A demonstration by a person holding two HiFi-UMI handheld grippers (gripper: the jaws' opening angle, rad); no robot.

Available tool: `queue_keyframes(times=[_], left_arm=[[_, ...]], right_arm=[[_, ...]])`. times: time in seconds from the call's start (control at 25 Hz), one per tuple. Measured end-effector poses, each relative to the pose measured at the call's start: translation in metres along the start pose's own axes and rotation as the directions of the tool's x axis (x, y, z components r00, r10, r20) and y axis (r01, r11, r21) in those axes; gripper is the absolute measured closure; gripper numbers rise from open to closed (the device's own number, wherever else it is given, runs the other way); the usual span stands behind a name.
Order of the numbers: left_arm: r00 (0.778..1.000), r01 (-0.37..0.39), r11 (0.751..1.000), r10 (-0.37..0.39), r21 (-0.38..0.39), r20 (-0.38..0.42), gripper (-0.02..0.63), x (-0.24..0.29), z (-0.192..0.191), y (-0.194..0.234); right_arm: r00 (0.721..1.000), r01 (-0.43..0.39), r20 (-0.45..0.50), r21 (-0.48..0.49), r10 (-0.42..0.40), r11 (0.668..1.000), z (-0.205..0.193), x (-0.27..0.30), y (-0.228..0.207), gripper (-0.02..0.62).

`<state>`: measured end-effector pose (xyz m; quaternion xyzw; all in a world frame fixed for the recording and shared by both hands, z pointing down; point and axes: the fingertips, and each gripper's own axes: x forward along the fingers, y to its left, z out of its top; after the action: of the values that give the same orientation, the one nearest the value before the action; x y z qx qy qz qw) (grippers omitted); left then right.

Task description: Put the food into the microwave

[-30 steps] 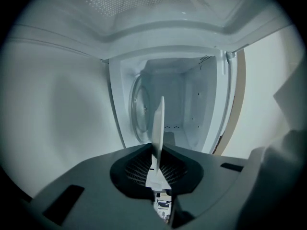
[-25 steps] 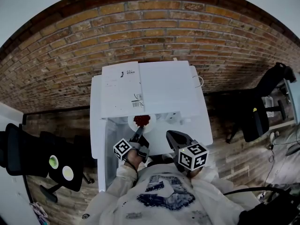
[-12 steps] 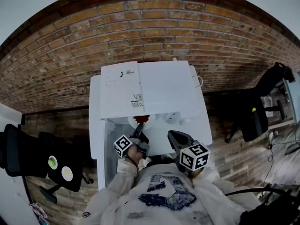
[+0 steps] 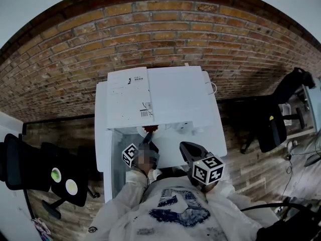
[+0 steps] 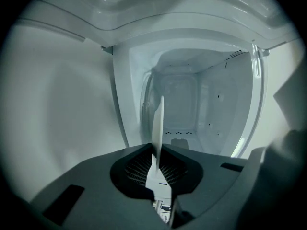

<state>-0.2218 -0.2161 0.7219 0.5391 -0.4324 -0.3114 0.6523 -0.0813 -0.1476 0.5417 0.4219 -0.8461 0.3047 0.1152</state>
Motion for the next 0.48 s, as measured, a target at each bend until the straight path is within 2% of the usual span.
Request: queue_keyframes(times=[0.24, 0.48], left_arm=[[1.000, -0.027, 1.000, 0.027, -0.001, -0.012, 0.568, 0.0050, -0.0002, 0.0059], [1.000, -0.022, 1.000, 0.021, -0.005, -0.017, 0.568, 0.0068, 0.0005, 0.0025]], right_arm=[[1.000, 0.001, 0.002, 0.003, -0.001, 1.000, -0.0007, -0.0009, -0.0006, 0.581], [1.000, 0.001, -0.001, 0.006, -0.001, 1.000, -0.0007, -0.0017, -0.0001, 0.581]])
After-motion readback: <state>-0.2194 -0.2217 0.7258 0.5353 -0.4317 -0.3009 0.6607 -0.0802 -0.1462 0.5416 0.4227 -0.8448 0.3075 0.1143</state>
